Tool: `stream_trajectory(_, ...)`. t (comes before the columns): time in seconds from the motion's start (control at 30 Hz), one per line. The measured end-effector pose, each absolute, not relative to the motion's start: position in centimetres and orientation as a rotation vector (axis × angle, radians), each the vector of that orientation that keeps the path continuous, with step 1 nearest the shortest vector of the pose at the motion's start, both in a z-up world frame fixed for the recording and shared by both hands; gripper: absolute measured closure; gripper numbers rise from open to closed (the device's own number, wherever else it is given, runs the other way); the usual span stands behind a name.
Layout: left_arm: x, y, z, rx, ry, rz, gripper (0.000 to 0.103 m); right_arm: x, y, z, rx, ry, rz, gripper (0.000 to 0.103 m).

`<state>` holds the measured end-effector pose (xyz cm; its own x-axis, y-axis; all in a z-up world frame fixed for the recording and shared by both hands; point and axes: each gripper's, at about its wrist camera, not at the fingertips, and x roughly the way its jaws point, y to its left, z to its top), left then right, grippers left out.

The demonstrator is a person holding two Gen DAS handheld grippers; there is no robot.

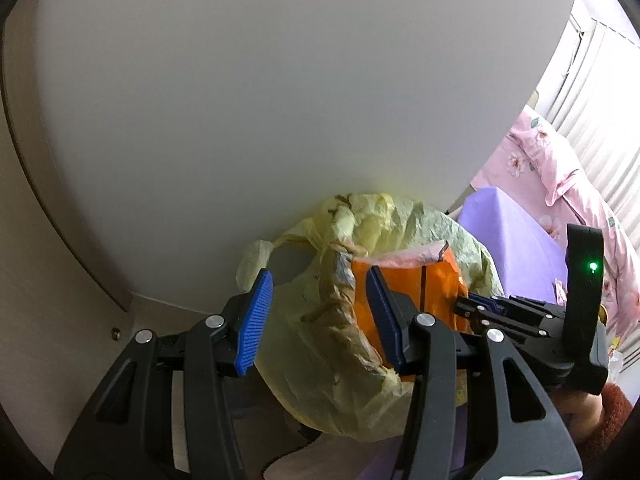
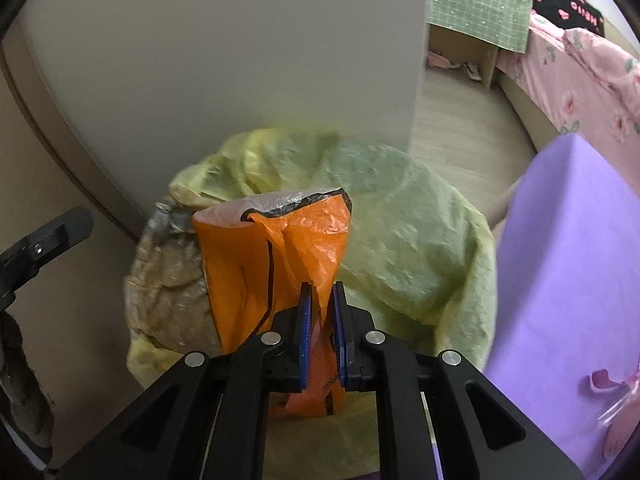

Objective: Collect trash
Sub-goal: 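Carry the orange bag with the right tool and drop it into the bin, then drop the black wrapper from the left tool into the bin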

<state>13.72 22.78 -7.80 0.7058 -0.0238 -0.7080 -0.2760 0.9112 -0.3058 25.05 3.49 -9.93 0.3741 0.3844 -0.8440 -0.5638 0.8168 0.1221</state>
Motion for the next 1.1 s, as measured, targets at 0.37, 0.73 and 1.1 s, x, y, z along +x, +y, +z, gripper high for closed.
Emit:
stream_trajectory(0.37,12.9,21.0,-7.7,-0.415,0.777,0.139,0.057,23.6,0.9,-6.7,-0.169,0.902,0.625,0.067)
stream_trajectory(0.73,12.3,15.8,-6.6,-0.334,0.784,0.061,0.057,20.2,-6.3,-1.5,-0.160,0.762,0.494,0.066)
stream_trajectory(1.1,13.3,4.2,-6.3,-0.186,0.781,-0.276,0.057,16.3,-19.5,-0.8,-0.168,0.715,0.238,0.066)
